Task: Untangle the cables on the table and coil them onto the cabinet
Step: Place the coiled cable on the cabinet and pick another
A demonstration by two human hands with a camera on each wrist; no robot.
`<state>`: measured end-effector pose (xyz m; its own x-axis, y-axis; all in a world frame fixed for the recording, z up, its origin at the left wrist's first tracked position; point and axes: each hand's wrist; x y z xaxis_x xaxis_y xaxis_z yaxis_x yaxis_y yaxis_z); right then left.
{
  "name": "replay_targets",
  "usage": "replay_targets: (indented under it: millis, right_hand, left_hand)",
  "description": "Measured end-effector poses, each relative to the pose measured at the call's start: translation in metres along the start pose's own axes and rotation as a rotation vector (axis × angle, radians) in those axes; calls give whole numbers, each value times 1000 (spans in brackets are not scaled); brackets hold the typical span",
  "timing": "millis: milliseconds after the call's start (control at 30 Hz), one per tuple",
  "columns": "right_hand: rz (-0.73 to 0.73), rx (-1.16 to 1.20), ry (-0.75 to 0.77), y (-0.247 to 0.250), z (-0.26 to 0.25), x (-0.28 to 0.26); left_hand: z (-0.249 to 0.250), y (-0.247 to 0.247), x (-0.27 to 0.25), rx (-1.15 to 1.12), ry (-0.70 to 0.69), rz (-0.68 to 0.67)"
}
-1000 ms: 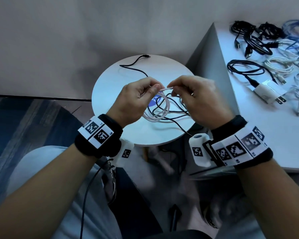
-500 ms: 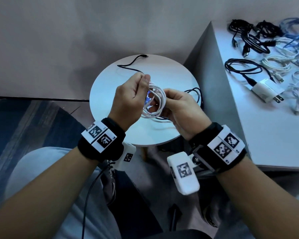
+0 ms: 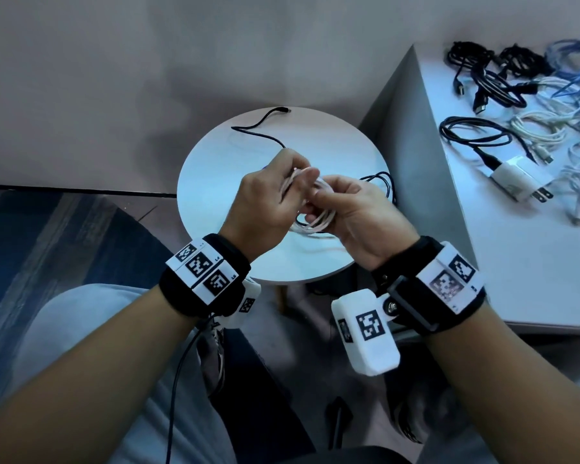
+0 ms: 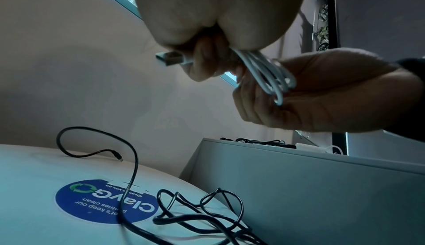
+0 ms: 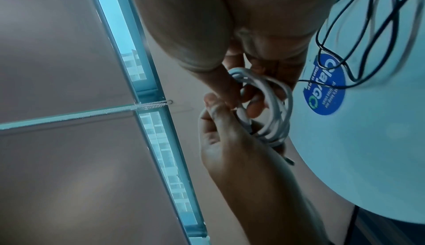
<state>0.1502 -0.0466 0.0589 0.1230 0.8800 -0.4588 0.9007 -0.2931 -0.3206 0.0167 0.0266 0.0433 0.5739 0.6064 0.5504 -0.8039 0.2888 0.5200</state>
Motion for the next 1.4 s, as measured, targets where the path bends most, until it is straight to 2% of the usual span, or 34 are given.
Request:
replay_targets:
  millis: [67,233,333,500,633,700,800,900,1000,1100,1233,1333,1400]
  right_hand:
    - [-1,83,-16,6,-9,0]
    - [-208,247,-175,8,-21,-11]
    - [-138,177,-142,8,-18,-11]
    - [15,-303,133,2,-1,1]
    - [295,-921,430,7,4,2]
    - [314,-1076,511,8,7,1]
    - [230,-1199,493,14,0,0]
    - [86,-1051,461,36,-23,-4]
    - [46,-996,452,47,-31,-8]
    - [64,-988,437,51,-31,-9]
    - [93,-838,400,57,-39,-6]
    - [150,-666,370,52,-36,-5]
    - [212,-564,358,46,-32,-3]
  left_hand:
    - [2,1,4,-47,-8,-65]
    - [-5,1,7,-77,11,-68]
    - [-8,0,5,-2,-44,-51]
    - [-9,-2,6,52,15,26]
    - [-11,-2,8,91,75,98]
    - [-12,-2,9,113,92,93]
    - [-15,6,9,171,55,44]
    - [-16,16,13,163,-30,-25]
    - [-17,16,17,106,-24,-46]
    - [-19,17,16,25,23,-157]
    - [-20,22,15,-259,155,-321]
    - [-22,20,10,-378,241,-341]
    - [-18,18,8,-457,277,-298]
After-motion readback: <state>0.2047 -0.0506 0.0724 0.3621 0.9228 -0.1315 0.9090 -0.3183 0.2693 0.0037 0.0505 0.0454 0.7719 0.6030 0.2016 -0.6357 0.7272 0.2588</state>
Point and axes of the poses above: each hand's wrist, its own x-axis towards the middle knuckle, its own y-axis out of the back of the hand, z = x × y, and after that the axes turned 11 degrees about -y, right-handed
